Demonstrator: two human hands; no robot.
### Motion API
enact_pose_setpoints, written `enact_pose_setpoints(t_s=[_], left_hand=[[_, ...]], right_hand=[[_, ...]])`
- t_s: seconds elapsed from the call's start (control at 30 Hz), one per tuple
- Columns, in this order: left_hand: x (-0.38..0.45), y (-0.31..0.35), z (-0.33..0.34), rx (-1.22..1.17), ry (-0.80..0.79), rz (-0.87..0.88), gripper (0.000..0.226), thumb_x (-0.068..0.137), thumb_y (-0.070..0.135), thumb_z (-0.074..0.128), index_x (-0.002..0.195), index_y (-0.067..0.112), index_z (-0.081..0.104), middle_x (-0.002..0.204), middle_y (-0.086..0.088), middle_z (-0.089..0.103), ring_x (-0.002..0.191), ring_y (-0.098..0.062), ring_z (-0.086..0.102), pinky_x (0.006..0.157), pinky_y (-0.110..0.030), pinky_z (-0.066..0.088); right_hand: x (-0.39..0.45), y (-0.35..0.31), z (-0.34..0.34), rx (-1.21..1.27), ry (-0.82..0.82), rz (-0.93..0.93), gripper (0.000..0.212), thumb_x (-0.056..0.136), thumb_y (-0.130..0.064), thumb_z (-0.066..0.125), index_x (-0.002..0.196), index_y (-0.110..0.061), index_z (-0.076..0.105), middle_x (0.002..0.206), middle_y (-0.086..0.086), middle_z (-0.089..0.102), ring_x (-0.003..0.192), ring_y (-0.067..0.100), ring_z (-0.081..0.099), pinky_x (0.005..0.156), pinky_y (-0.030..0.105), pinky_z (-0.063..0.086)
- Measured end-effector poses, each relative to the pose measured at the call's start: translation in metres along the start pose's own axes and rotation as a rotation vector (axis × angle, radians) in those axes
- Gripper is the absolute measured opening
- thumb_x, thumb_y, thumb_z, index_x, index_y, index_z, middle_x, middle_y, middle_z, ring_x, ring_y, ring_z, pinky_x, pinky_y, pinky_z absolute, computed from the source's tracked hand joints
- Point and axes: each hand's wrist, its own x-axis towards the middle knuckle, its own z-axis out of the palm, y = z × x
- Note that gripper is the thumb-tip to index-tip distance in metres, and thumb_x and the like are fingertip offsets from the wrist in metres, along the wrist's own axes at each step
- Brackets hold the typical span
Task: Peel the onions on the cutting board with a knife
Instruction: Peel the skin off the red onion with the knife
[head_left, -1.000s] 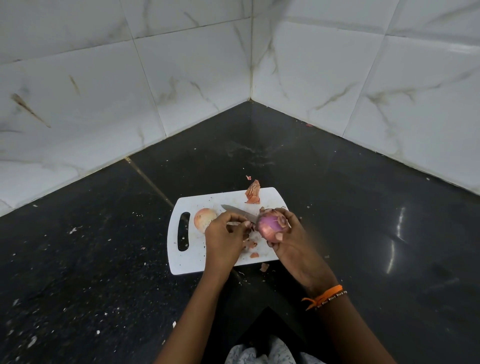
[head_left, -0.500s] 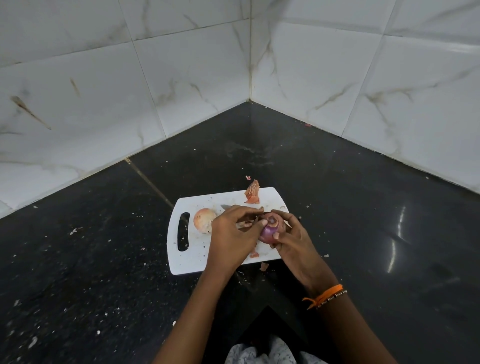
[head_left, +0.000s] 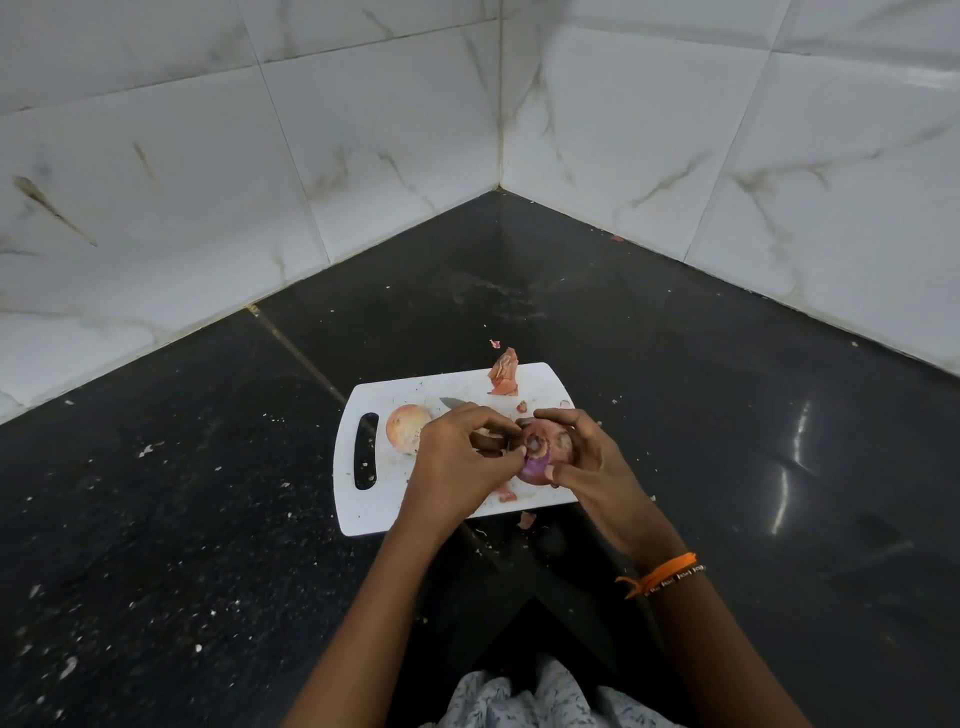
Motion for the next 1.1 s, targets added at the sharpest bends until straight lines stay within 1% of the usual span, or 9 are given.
enact_pose_setpoints(t_s=[0.07, 0.13, 0.2, 0.33, 0.4, 0.5, 0.73, 0.93, 1.1], left_hand=[[0.000, -0.001, 0.000, 0.010, -0.012, -0.018, 0.018, 0.072, 0.002, 0.075, 0.082, 0.017, 0.072, 0.084, 0.008, 0.069, 0.073, 0.001, 0.066, 0.066, -0.012, 0.053], [0.001, -0.003, -0.002, 0.011, 0.021, -0.033, 0.025, 0.073, -0.003, 0.072, 0.075, 0.021, 0.069, 0.076, 0.009, 0.067, 0.066, 0.000, 0.065, 0.059, -0.013, 0.052], [0.001, -0.006, -0.004, -0.014, 0.049, -0.041, 0.029, 0.073, -0.007, 0.068, 0.074, 0.022, 0.069, 0.076, 0.006, 0.069, 0.065, -0.004, 0.066, 0.060, -0.018, 0.054], [-0.001, -0.007, -0.010, -0.096, 0.055, -0.027, 0.027, 0.078, -0.002, 0.067, 0.083, 0.024, 0.072, 0.081, 0.014, 0.070, 0.072, 0.000, 0.066, 0.064, -0.014, 0.053], [-0.003, -0.005, -0.010, -0.129, 0.020, -0.027, 0.026, 0.077, 0.003, 0.070, 0.085, 0.028, 0.071, 0.084, 0.016, 0.070, 0.078, 0.000, 0.067, 0.067, -0.016, 0.055], [-0.004, -0.004, -0.008, -0.148, -0.005, -0.029, 0.027, 0.074, 0.005, 0.074, 0.086, 0.029, 0.071, 0.083, 0.016, 0.070, 0.079, 0.001, 0.067, 0.067, -0.014, 0.054], [-0.003, -0.005, -0.005, -0.116, -0.046, -0.092, 0.022, 0.072, 0.007, 0.076, 0.081, 0.026, 0.070, 0.082, 0.011, 0.071, 0.077, -0.003, 0.068, 0.068, -0.016, 0.055], [-0.002, -0.004, -0.001, -0.088, -0.020, -0.140, 0.024, 0.070, 0.005, 0.076, 0.074, 0.026, 0.067, 0.077, 0.006, 0.070, 0.076, -0.010, 0.068, 0.071, -0.025, 0.056], [-0.004, -0.002, 0.002, -0.055, 0.062, -0.102, 0.028, 0.072, 0.001, 0.073, 0.071, 0.028, 0.065, 0.072, 0.013, 0.067, 0.069, -0.001, 0.066, 0.063, -0.014, 0.054]], right_hand=[[-0.002, -0.002, -0.001, -0.044, -0.017, 0.013, 0.052, 0.071, 0.007, 0.058, 0.114, -0.021, 0.057, 0.119, 0.001, 0.058, 0.111, 0.015, 0.061, 0.080, 0.025, 0.054], [-0.003, -0.003, 0.002, -0.049, -0.035, 0.039, 0.052, 0.067, 0.002, 0.060, 0.113, -0.022, 0.057, 0.118, 0.002, 0.059, 0.110, 0.014, 0.062, 0.079, 0.025, 0.054], [-0.003, -0.002, 0.006, -0.043, -0.051, 0.049, 0.052, 0.067, 0.001, 0.061, 0.113, -0.022, 0.057, 0.116, 0.001, 0.060, 0.109, 0.014, 0.062, 0.078, 0.025, 0.054], [0.001, -0.003, 0.010, 0.065, -0.046, 0.026, 0.050, 0.069, 0.005, 0.056, 0.115, -0.016, 0.055, 0.112, -0.001, 0.064, 0.109, 0.017, 0.063, 0.080, 0.027, 0.054], [0.002, -0.002, 0.010, 0.103, -0.040, 0.022, 0.048, 0.075, 0.013, 0.054, 0.114, -0.014, 0.055, 0.109, -0.002, 0.067, 0.106, 0.016, 0.064, 0.079, 0.026, 0.055], [0.002, 0.000, 0.007, 0.094, -0.036, 0.024, 0.051, 0.080, 0.021, 0.048, 0.113, -0.016, 0.057, 0.108, -0.001, 0.066, 0.105, 0.016, 0.065, 0.079, 0.025, 0.055], [0.000, 0.000, 0.001, -0.073, -0.040, 0.023, 0.051, 0.068, -0.002, 0.060, 0.115, -0.023, 0.056, 0.119, 0.001, 0.058, 0.111, 0.015, 0.061, 0.080, 0.025, 0.054], [-0.001, -0.003, 0.003, -0.119, -0.076, 0.023, 0.053, 0.066, -0.004, 0.061, 0.115, -0.023, 0.054, 0.122, 0.005, 0.055, 0.112, 0.020, 0.060, 0.082, 0.028, 0.054], [0.001, -0.001, 0.005, -0.083, -0.062, 0.018, 0.052, 0.067, 0.000, 0.060, 0.115, -0.021, 0.055, 0.117, 0.000, 0.059, 0.110, 0.015, 0.061, 0.080, 0.025, 0.054]])
